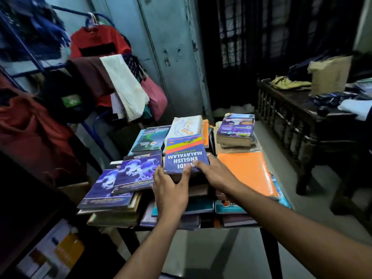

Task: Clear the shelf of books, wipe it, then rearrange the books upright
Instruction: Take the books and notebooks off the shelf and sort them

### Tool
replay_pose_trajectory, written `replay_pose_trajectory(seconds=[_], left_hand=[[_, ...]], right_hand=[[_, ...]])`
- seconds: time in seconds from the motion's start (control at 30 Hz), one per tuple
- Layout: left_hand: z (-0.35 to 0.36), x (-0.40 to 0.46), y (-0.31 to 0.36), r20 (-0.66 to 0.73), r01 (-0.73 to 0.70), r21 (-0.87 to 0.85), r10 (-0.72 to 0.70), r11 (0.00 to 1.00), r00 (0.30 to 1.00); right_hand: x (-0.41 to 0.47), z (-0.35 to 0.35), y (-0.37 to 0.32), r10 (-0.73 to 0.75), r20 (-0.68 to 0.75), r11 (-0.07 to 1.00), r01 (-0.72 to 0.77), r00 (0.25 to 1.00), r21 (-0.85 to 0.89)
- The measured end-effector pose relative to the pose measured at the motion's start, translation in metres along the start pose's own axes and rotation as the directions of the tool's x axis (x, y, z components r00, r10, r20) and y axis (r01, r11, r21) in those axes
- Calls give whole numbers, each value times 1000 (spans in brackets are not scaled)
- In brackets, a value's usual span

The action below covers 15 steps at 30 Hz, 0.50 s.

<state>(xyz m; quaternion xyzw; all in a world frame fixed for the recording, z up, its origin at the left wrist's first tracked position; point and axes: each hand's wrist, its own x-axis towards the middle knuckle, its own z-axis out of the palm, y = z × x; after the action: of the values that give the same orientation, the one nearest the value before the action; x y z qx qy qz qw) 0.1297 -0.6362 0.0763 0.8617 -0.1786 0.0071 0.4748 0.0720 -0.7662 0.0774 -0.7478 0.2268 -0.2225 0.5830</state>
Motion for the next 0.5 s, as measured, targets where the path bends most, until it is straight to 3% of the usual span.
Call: replay_pose_trajectory(seconds=[0.17,0.23,0.37,0.43,0.5], left_hand=[[8,-17,16,93,-276,94,267,957,959],[18,-23,29,196,-311,165,278,936,940],[40,-31,37,468,-527,372,337,764,817],[43,-33,38,536,-589,452,323,671,780],[37,-33,41,534,-616,496,345,612,772]], right_hand=[[-12,-39,-1,2,-79,998,3,997,63],[-21,-62,4,-15,-132,998,23,991,59],[-38,-102,20,-10,-246,999,20,969,35],[-44,-113,30,30,-204,997,-45,979,-68],[-46,-116,44,72,-166,939,-123,984,-322]])
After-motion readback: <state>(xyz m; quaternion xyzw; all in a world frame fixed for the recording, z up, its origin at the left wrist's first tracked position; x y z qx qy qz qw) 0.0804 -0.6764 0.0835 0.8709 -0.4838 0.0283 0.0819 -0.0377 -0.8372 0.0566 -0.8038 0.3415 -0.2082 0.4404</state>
